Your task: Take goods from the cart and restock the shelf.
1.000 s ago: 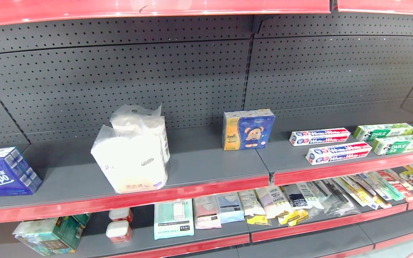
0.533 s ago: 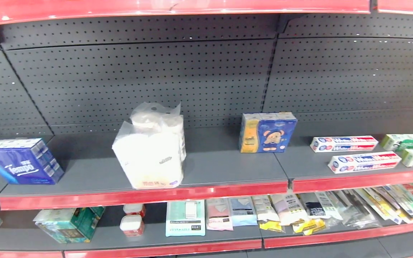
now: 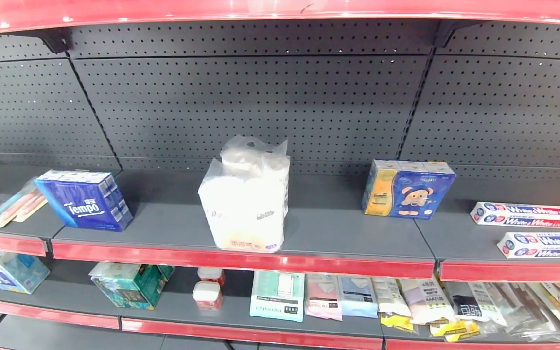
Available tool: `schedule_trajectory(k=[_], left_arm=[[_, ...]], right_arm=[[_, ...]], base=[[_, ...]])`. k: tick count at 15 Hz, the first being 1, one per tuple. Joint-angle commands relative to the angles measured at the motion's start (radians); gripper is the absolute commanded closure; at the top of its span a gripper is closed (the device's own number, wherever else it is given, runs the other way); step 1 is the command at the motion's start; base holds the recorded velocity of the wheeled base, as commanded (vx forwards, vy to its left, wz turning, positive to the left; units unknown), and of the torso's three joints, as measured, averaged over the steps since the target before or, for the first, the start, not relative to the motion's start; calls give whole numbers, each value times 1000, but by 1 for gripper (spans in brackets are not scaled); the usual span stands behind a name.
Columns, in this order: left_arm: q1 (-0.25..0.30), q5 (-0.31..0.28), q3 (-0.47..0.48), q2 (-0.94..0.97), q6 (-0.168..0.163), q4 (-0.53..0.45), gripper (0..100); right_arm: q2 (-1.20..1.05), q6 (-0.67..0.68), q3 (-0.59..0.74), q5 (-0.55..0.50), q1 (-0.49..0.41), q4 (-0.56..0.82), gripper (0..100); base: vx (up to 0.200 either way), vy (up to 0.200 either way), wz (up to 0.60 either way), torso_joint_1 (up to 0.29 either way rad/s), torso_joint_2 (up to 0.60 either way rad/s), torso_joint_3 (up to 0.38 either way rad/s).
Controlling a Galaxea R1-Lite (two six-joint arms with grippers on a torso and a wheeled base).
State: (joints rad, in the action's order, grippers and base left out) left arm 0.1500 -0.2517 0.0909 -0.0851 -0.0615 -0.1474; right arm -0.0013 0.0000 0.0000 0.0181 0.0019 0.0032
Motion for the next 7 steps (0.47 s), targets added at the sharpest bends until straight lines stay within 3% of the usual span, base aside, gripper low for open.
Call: schedule_trajectory(k=[1,7], left_arm=[[0,0,0,-7,0,0,0],[0,0,0,-7,0,0,0]], right_arm=[[1,0,0,0,1,0,0],[1,-3,0,-13,1,0,0]], base=[[0,0,0,0,0,0],[0,0,0,0,0,0]])
